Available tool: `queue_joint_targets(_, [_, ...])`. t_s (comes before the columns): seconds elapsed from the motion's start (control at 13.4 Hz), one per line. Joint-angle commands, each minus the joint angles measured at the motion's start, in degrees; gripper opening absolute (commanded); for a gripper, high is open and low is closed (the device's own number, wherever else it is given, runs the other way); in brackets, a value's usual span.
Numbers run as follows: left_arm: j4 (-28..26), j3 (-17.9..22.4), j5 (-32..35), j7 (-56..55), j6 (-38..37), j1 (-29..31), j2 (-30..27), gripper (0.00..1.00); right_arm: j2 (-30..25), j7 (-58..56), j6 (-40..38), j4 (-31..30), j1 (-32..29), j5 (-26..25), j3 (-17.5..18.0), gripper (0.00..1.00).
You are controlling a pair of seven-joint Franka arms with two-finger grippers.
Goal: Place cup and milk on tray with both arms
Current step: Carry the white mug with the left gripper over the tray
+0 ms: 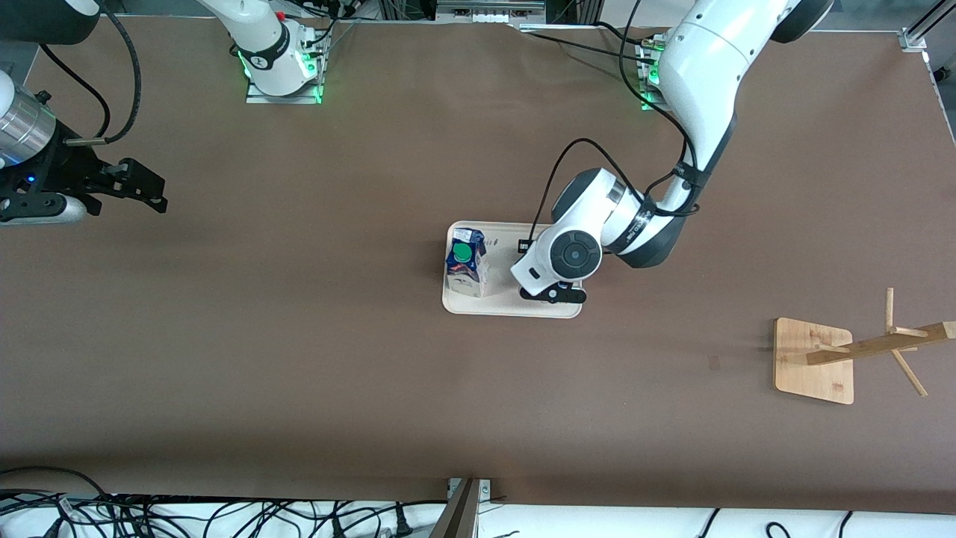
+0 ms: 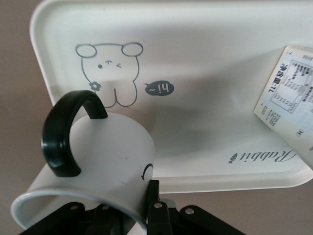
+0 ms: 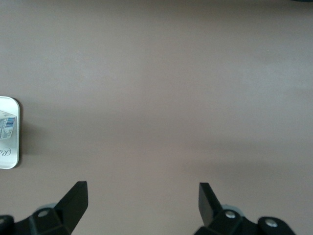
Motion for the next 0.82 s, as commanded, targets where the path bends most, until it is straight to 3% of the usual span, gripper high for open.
queue_joint_targets(0.0, [1.86, 0.08, -1.45, -3.02, -0.14, -0.74, 1.59, 0.0, 0.02, -0.12, -0.81, 0.69, -0.53, -0.2, 0.41, 1.0])
queue_joint_targets(0.37, [1.6, 0.17, -0.57, -3.39, 0.13, -1.0, 2.12, 0.0, 0.02, -0.12, -0.81, 0.69, -0.53, -0.2, 0.41, 1.0])
queue_joint_targets(0.45, [1.69, 0.17, -0.57, -3.39, 0.13, -1.0, 2.12, 0.08, 0.02, -0.12, -0.81, 0.69, -0.53, -0.2, 0.33, 1.0])
queue_joint_targets(0.52, [1.69, 0.17, -0.48, -3.04, 0.04, -1.0, 2.21, 0.84, 0.02, -0.12, -0.81, 0.69, -0.53, -0.2, 0.33, 1.0])
queue_joint_targets(0.6, [1.77, 0.17, -0.39, -2.25, -0.4, -1.0, 2.21, 1.0, 0.02, -0.12, -0.81, 0.69, -0.53, -0.2, 0.33, 1.0])
queue_joint_targets(0.74, [1.77, 0.17, -0.48, -2.07, -0.49, -0.92, 2.12, 1.0, 0.02, -0.12, -0.81, 0.77, -0.53, -0.2, 0.33, 1.0])
